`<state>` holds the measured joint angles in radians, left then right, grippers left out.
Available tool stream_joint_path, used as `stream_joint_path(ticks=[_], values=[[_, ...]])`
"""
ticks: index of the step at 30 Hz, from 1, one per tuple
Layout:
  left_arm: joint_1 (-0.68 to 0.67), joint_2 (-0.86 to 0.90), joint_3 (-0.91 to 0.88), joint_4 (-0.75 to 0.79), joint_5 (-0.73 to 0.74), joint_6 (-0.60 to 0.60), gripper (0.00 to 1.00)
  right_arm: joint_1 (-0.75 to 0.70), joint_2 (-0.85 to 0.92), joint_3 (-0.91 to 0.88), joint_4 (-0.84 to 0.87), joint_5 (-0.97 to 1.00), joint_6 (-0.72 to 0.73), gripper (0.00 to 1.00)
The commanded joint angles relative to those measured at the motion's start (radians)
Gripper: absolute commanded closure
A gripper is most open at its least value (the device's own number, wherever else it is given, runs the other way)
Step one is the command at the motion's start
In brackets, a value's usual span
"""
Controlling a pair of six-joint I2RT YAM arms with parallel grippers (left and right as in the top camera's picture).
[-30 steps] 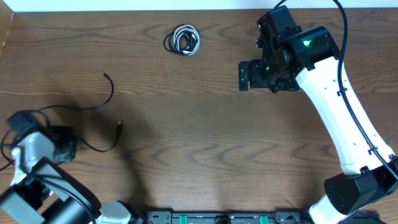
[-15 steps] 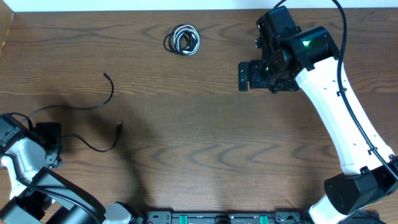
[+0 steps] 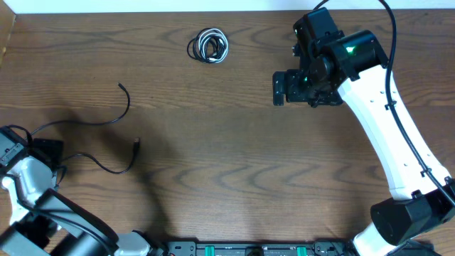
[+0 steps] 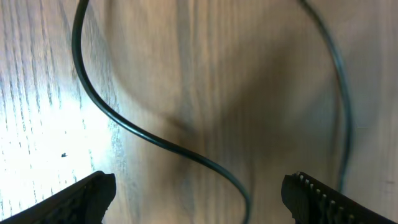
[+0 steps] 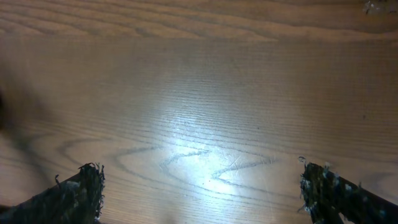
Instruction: Untangle cables
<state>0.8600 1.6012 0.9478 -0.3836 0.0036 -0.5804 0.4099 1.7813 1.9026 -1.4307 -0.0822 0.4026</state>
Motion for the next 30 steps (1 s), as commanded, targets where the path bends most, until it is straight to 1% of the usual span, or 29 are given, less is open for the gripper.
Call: stream_joint_path(ticks=[1,5,8,12,14,17,18,19,20,25,28,30], values=[[0.003,0.075,0.010,0.002,-0.031,0.026,0.10,0.005,0.005,-0.001,-0.001,0.001,0.008,0.01],[0.032,0.105,0.010,0.029,-0.031,0.023,0.10,0.005,0.005,-0.001,-0.006,0.001,0.005,0.01],[0.058,0.105,0.015,0.047,-0.031,0.023,0.21,0.004,0.005,-0.001,-0.005,0.001,0.001,0.01],[0.101,0.105,0.019,0.073,-0.030,0.023,0.47,0.005,0.005,-0.001,-0.005,0.001,0.001,0.01],[0.118,0.105,0.019,0.080,-0.031,0.023,0.57,0.007,0.005,-0.001,-0.005,0.001,0.001,0.01],[0.140,0.105,0.019,0.091,-0.030,0.023,0.76,0.013,0.005,-0.001,-0.001,0.001,0.001,0.01],[0.146,0.105,0.019,0.093,-0.031,0.023,0.80,0.014,0.005,-0.001,-0.001,0.001,0.001,0.01],[0.152,0.105,0.019,0.095,-0.031,0.023,0.89,0.015,0.005,-0.001,-0.001,0.001,0.001,0.01],[0.156,0.105,0.019,0.097,-0.031,0.023,0.92,0.016,0.005,-0.001,-0.002,0.001,0.001,0.01],[0.171,0.103,0.034,0.093,-0.031,0.043,0.93,0.019,0.005,-0.001,-0.003,0.001,0.001,0.01],[0.172,0.098,0.077,0.065,-0.032,0.080,0.93,0.023,0.005,-0.001,-0.003,0.001,0.001,0.01],[0.172,0.092,0.127,0.026,-0.054,0.080,0.92,0.024,0.005,-0.001,-0.003,0.001,0.001,0.01]])
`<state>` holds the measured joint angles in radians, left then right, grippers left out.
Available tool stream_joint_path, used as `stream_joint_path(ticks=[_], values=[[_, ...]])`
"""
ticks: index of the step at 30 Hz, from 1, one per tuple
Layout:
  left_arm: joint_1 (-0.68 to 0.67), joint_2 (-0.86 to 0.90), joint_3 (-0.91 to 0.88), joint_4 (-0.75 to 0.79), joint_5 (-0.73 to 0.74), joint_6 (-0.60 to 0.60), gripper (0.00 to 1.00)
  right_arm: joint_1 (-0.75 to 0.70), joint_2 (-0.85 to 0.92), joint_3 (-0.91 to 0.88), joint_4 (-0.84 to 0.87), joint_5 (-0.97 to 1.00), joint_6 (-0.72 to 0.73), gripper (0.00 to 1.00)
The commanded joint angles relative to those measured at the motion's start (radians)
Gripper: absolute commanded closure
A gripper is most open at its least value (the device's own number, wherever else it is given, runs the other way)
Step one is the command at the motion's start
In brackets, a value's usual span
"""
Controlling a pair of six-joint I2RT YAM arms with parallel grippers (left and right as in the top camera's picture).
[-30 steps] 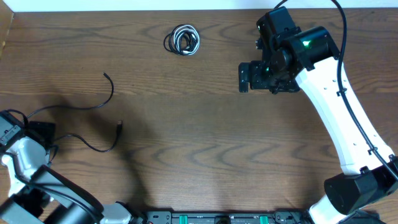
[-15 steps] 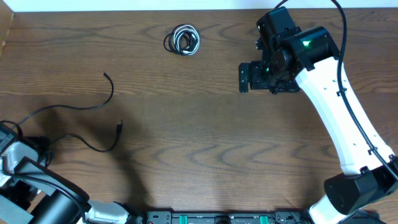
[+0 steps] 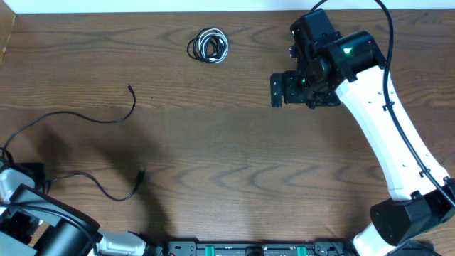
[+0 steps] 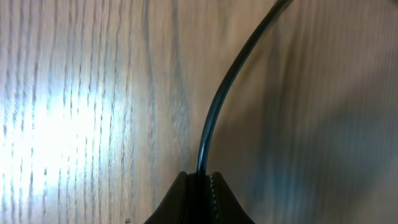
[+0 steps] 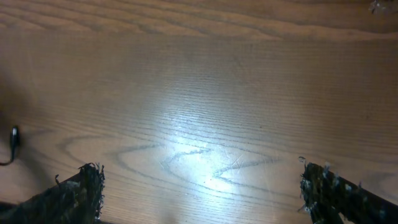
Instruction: Untangle cables
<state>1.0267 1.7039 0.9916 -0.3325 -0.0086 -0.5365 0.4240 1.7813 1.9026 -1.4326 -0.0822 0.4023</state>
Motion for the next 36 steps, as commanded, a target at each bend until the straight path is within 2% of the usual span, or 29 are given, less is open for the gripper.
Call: stream_joint_path(ticks=[1,5,9,19,21,23,24,25,27,31,36], values=[[0.005,-0.013,0.103,-0.040,-0.058,0.036,0.93,0.010,0.005,-0.001,0.000,0.001,0.001,0.01],[0.005,-0.032,0.222,-0.127,-0.169,0.042,0.93,0.011,0.005,-0.001,0.000,0.001,0.001,0.01],[0.017,-0.037,0.299,-0.182,-0.190,0.040,0.93,0.012,0.005,-0.001,0.000,0.001,0.001,0.01],[0.136,-0.036,0.308,-0.228,-0.195,-0.066,0.92,0.018,0.005,-0.001,0.000,0.001,0.001,0.01],[0.145,-0.032,0.308,-0.224,-0.188,-0.067,0.83,0.019,0.005,-0.001,0.003,0.001,0.001,0.01],[0.146,-0.027,0.308,-0.220,-0.155,-0.067,0.56,0.022,0.005,-0.001,0.006,0.001,0.001,0.01],[0.145,-0.025,0.308,-0.216,-0.132,-0.067,0.31,0.023,0.005,-0.001,0.008,0.001,0.001,0.01],[0.144,-0.024,0.308,-0.213,-0.104,-0.067,0.15,0.023,0.005,-0.001,0.008,0.001,0.001,0.01],[0.142,-0.024,0.308,-0.214,-0.053,-0.067,0.11,0.023,0.005,-0.001,0.008,0.001,0.001,0.01],[0.119,-0.024,0.307,-0.253,0.013,-0.067,0.10,0.023,0.005,-0.001,0.013,0.001,0.001,0.01],[0.068,-0.024,0.295,-0.388,0.079,-0.068,0.10,0.023,0.005,-0.001,0.024,0.001,0.001,0.01]])
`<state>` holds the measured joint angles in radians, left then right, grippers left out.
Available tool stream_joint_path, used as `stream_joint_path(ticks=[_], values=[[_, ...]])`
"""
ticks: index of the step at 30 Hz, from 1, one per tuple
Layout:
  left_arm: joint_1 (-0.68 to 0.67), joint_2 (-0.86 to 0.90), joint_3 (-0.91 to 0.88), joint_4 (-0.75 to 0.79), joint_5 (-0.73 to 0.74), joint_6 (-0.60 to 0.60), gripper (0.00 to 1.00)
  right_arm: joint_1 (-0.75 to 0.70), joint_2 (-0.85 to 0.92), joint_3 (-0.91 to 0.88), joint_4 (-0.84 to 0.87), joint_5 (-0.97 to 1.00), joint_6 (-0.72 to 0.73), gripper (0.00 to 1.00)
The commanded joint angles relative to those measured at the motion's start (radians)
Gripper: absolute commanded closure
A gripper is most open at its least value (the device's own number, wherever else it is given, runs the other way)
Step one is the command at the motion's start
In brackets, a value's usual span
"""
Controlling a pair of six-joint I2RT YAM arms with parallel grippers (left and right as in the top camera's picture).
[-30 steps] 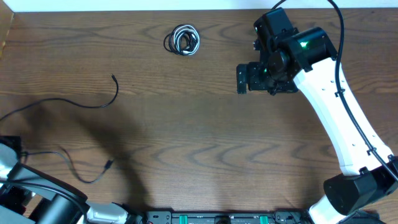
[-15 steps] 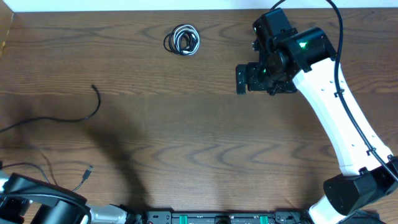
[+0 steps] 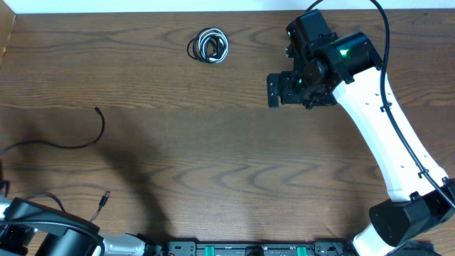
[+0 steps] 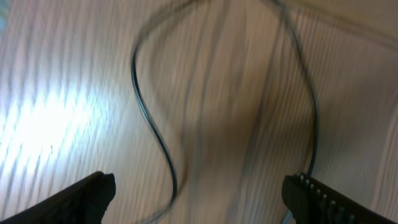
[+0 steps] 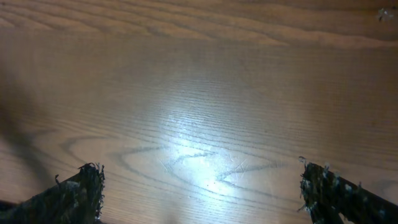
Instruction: Untangle cables
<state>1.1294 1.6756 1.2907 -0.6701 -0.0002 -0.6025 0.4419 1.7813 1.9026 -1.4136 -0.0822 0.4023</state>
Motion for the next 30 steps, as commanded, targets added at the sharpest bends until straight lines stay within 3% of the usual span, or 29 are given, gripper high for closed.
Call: stream_joint_path(ticks=[1,6,9,12,16,30], values=[[-0.049,0.004,-0.012,-0.066,0.076,-0.001,0.10,0.005,0.005,-0.001,0.007,0.001,0.001,0.01],[-0.157,0.004,-0.056,-0.167,0.074,-0.013,0.10,0.005,0.005,-0.001,0.008,0.001,0.001,0.01],[-0.216,0.004,-0.084,-0.259,0.003,-0.165,0.09,0.005,0.005,-0.001,0.007,0.001,0.001,0.01],[-0.252,0.004,-0.118,-0.306,-0.099,-0.181,0.10,0.005,0.005,-0.001,0.002,0.001,0.000,0.01],[-0.255,0.004,-0.180,-0.314,-0.169,-0.177,0.10,0.005,0.005,-0.001,-0.007,0.001,-0.018,0.01],[-0.255,0.004,-0.304,-0.300,-0.177,-0.194,0.10,0.005,0.005,-0.001,-0.011,0.001,-0.018,0.01]])
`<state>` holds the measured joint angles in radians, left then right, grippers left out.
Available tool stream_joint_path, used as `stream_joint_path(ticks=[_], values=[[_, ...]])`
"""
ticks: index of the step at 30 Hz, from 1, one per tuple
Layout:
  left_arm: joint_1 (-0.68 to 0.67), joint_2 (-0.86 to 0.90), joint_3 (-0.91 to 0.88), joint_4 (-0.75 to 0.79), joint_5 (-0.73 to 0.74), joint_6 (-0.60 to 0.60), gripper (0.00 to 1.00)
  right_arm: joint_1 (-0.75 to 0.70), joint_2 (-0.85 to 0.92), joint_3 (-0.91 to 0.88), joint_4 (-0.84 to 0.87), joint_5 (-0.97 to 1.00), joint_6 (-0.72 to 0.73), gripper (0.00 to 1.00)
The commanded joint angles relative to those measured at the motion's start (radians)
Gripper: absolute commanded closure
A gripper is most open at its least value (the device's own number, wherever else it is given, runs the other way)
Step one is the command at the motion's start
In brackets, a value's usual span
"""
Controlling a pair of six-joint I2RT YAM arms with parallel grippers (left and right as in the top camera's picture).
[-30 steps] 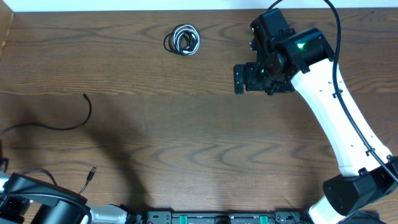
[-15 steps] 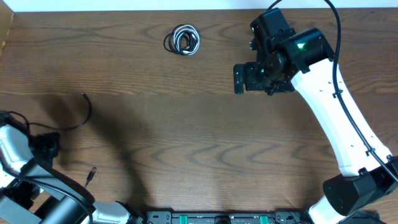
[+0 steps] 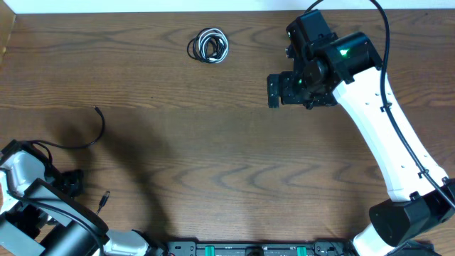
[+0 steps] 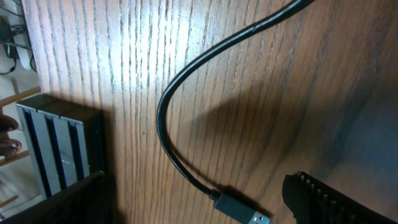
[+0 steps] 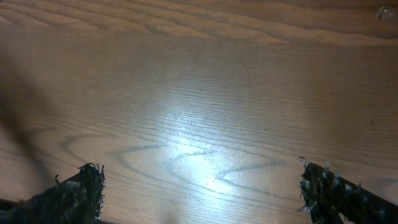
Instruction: Untangle cables
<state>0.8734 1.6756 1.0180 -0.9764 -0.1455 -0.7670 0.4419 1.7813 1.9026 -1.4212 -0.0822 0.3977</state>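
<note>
A thin black cable (image 3: 99, 135) lies loose on the table's left side, one end up near the middle left, its USB plug (image 3: 105, 196) near the front edge. In the left wrist view the cable (image 4: 186, 74) curves down to the plug (image 4: 241, 210), which lies flat between the fingers of my open left gripper (image 4: 199, 208), untouched. That left gripper (image 3: 71, 181) sits at the front left corner. A coiled black-and-white cable (image 3: 208, 46) rests at the back. My right gripper (image 3: 283, 89) hovers open over bare wood (image 5: 205, 124), far from both cables.
The table's left edge runs close beside the left gripper, with a black slatted object (image 4: 59, 146) just beyond it. The right arm (image 3: 377, 121) crosses the table's right side.
My left gripper has come back over the table's front left corner and now stands open over the cable's USB plug. The cable and the right gripper have not moved.
My left gripper stood open over the black cable at the left edge. It was then shut on the cable, which had shifted toward the front left. Later it was open and the cable lay further left, released. Now it straddles the plug.
</note>
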Motion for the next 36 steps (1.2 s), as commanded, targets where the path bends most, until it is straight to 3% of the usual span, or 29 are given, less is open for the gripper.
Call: stream_joint_path(ticks=[1,17,21,24,36], values=[[0.001,0.004,-0.045,0.013,-0.031,-0.048,0.09,0.005,0.005,-0.001,-0.003,0.001,-0.013,0.01],[0.001,0.004,-0.240,0.257,0.084,-0.066,0.10,0.005,0.005,-0.001,0.000,0.001,-0.013,0.01],[0.001,0.004,-0.270,0.249,0.144,-0.065,0.10,0.005,0.005,-0.001,0.014,0.001,-0.013,0.01],[0.001,0.004,-0.275,0.222,0.154,-0.066,0.20,0.005,0.005,-0.001,0.019,0.000,-0.013,0.01],[0.003,0.004,-0.318,0.179,0.151,-0.103,0.19,0.005,0.005,-0.001,0.023,0.000,-0.013,0.01]])
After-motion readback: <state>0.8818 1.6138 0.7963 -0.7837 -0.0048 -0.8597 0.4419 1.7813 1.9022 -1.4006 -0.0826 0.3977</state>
